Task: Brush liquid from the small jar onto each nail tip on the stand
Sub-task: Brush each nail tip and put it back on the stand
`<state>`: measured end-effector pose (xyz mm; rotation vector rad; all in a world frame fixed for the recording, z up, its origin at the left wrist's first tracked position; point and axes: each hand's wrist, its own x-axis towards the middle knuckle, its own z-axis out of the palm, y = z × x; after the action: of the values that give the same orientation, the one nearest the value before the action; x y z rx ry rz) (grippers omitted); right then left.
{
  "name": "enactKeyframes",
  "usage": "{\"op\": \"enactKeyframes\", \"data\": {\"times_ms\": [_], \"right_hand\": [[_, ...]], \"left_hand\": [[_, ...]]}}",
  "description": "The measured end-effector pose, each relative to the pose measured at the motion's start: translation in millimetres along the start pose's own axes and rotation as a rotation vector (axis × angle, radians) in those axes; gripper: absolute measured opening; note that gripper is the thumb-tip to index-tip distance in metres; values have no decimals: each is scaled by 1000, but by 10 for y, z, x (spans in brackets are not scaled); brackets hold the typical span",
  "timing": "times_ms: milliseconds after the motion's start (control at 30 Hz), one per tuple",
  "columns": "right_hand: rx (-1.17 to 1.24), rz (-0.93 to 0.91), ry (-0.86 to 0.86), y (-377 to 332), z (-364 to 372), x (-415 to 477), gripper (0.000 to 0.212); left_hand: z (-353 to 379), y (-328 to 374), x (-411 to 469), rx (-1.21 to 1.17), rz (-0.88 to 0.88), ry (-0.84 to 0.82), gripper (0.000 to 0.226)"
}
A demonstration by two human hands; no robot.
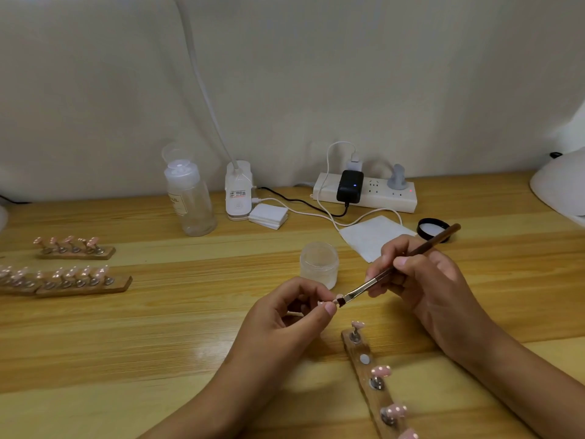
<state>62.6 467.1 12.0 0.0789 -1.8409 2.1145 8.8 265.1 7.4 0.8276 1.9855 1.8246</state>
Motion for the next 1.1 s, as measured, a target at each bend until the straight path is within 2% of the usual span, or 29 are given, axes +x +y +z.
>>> {"op": "enactKeyframes", "data": {"times_ms": [333,533,633,733,833,967,1100], "right_hand": [[-82,36,195,11,5,17,33],[32,19,90,-5,-18,10,16],[-23,6,45,-7,18,-3,22],[-66,-3,80,-21,39,-2,27],[-122,2,114,-16,48,0,41],[-91,30,182,-17,26,5,28],[10,50,181,-14,0,3,23]], "left_hand": [[8,9,7,-28,6,-3,7],[15,11,1,-11,1,-4,11],[21,17,2,-9,-1,-7,12],[20,25,12,-20,-8,-10,12],[7,25,4,-14,-12,-13,7],[8,17,5,-15,1,-9,6],[9,12,4,-14,4,-10,9]]}}
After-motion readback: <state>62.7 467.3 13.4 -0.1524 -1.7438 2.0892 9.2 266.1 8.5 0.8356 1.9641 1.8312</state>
